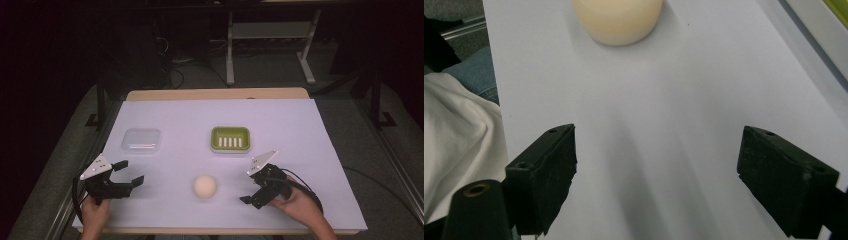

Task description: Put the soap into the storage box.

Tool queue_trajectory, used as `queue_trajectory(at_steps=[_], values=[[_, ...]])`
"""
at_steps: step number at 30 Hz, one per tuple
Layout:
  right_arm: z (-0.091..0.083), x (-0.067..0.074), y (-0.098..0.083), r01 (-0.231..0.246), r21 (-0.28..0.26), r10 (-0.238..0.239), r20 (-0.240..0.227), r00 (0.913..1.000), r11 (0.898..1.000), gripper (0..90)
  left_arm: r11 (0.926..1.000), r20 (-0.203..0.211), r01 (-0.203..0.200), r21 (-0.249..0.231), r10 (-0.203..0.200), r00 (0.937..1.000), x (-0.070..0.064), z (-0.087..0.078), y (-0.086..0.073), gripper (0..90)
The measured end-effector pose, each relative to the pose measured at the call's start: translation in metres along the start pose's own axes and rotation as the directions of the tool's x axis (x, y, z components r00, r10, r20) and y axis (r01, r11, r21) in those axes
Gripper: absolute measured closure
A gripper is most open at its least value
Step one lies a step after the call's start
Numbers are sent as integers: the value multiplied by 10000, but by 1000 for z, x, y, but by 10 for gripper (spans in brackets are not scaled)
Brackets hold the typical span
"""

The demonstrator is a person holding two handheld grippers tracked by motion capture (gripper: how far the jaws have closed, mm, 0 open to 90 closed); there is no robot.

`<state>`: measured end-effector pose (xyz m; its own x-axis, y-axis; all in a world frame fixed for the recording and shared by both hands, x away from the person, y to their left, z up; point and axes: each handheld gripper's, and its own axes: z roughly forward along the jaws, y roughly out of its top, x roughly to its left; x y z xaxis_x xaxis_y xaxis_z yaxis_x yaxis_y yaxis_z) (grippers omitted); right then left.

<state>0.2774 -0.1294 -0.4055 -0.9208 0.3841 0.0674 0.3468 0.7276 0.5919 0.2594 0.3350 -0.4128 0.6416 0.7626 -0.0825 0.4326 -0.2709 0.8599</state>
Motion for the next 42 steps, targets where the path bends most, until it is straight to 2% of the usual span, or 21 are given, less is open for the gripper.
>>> queue_trajectory(at_steps=[3,7,9,16,30,42], values=[[2,1,6,179,77,-178,-30,9998,9998,155,9999,-35,-80,68,81,10000,1,1,0,131],[5,1,18,451,128,-449,-109,9989,9989,155,10000,-69,17,81,-17,10000,1,2,-1,132],[6,1,21,445,152,-443,-138,9989,9989,155,9999,-44,-92,71,92,9999,0,1,0,132],[15,1,39,732,218,-725,-310,9969,9971,154,10000,-80,-65,20,66,9999,-2,0,1,132],[21,2,60,1002,378,-986,-425,9942,9942,149,9999,-142,-152,30,152,9998,-1,1,0,132],[31,7,85,1424,456,-1393,-650,9881,9888,144,9997,-191,-241,-10,241,9995,-1,0,0,132]])
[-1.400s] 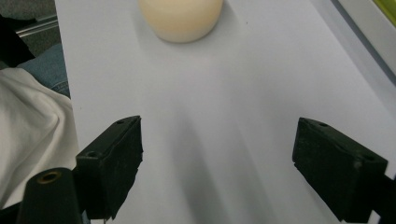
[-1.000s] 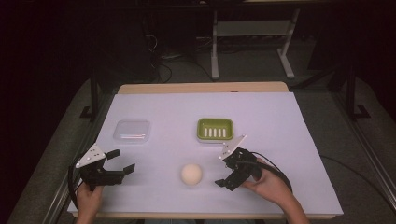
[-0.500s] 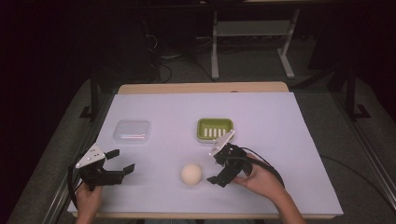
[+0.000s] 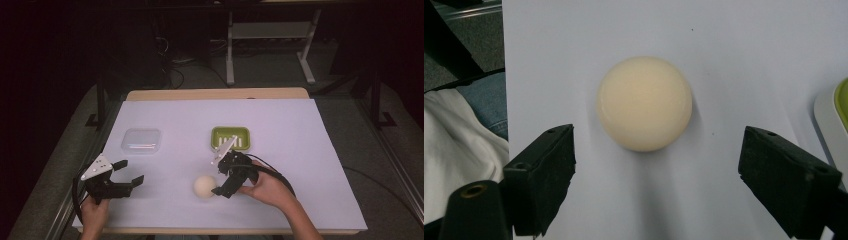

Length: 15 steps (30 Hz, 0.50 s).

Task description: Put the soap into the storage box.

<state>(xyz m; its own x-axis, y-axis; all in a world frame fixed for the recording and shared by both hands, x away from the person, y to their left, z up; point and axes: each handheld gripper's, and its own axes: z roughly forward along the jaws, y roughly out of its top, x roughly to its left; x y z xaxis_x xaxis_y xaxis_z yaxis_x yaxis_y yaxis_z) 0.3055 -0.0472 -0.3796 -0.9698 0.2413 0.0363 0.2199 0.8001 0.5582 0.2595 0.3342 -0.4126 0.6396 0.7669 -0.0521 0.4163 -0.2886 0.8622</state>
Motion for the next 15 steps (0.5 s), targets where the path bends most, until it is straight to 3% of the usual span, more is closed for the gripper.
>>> queue_trajectory(at_steps=[15], values=[[22,0,16,107,399,-95,-306,9995,9991,143,10000,-7,-87,45,87,10000,-1,0,1,132]])
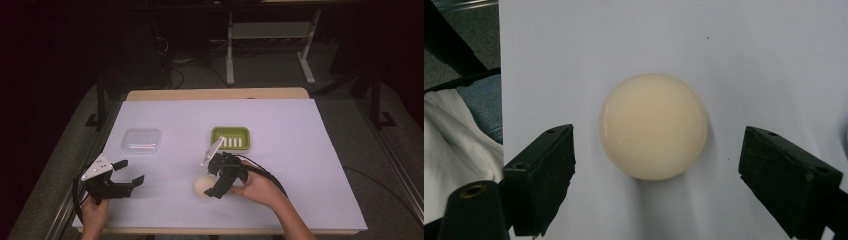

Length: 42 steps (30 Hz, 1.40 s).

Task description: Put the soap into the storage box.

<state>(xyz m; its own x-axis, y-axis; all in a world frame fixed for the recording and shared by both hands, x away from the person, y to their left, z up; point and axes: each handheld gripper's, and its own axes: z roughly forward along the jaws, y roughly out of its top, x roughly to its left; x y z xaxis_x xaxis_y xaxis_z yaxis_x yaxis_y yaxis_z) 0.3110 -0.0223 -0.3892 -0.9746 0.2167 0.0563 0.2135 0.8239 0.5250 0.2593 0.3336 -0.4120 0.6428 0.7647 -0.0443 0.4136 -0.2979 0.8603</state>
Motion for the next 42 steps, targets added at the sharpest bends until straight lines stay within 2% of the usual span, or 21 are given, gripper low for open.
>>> queue_trajectory(at_steps=[14,18,27,42], values=[[16,-1,6,-29,365,32,-100,9999,9993,141,10000,2,77,-57,-77,10000,-1,0,0,132],[21,-1,7,-48,493,55,-149,9999,9988,142,10000,-11,-26,-33,26,10000,0,-1,0,132],[25,-1,8,-88,553,99,-187,9998,9984,142,9999,22,95,-79,-94,10000,-1,0,0,132],[36,-2,8,-144,904,161,-188,9997,9958,142,9999,52,70,-96,-70,10000,-1,0,0,132]])
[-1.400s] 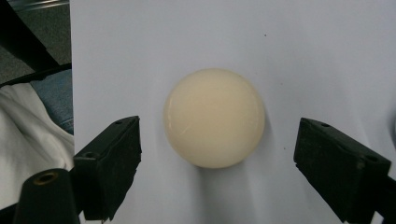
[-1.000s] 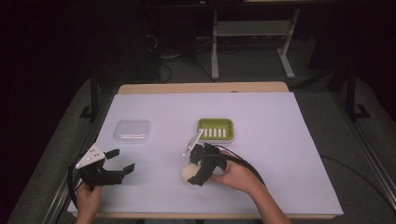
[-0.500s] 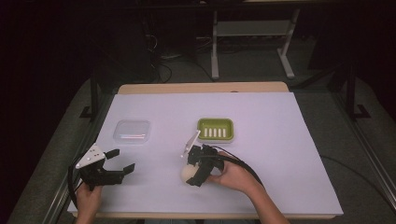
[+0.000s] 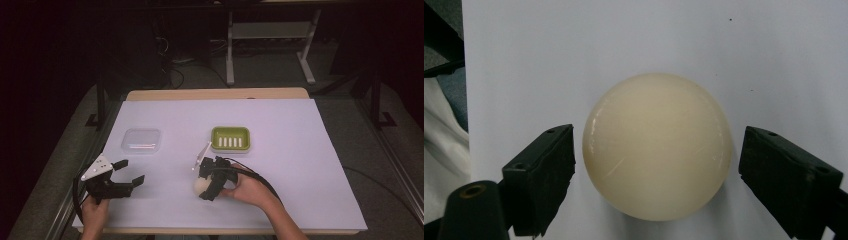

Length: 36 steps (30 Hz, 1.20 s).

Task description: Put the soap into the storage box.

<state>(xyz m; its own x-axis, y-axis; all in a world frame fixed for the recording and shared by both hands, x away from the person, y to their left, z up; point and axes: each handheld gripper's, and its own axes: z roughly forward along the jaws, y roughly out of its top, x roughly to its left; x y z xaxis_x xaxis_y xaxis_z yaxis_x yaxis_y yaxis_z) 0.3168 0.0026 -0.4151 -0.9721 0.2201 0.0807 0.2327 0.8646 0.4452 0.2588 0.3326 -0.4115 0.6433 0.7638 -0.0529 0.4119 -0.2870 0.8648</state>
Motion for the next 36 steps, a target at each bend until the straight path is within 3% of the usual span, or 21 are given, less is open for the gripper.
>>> queue_trajectory(at_steps=[26,36], values=[[13,2,2,111,261,-113,78,9999,9996,144,10000,-48,-78,-28,78,10000,0,-1,0,132],[15,2,1,201,421,-206,132,9997,9989,192,10000,-56,-95,-14,94,9999,0,-1,1,132]])
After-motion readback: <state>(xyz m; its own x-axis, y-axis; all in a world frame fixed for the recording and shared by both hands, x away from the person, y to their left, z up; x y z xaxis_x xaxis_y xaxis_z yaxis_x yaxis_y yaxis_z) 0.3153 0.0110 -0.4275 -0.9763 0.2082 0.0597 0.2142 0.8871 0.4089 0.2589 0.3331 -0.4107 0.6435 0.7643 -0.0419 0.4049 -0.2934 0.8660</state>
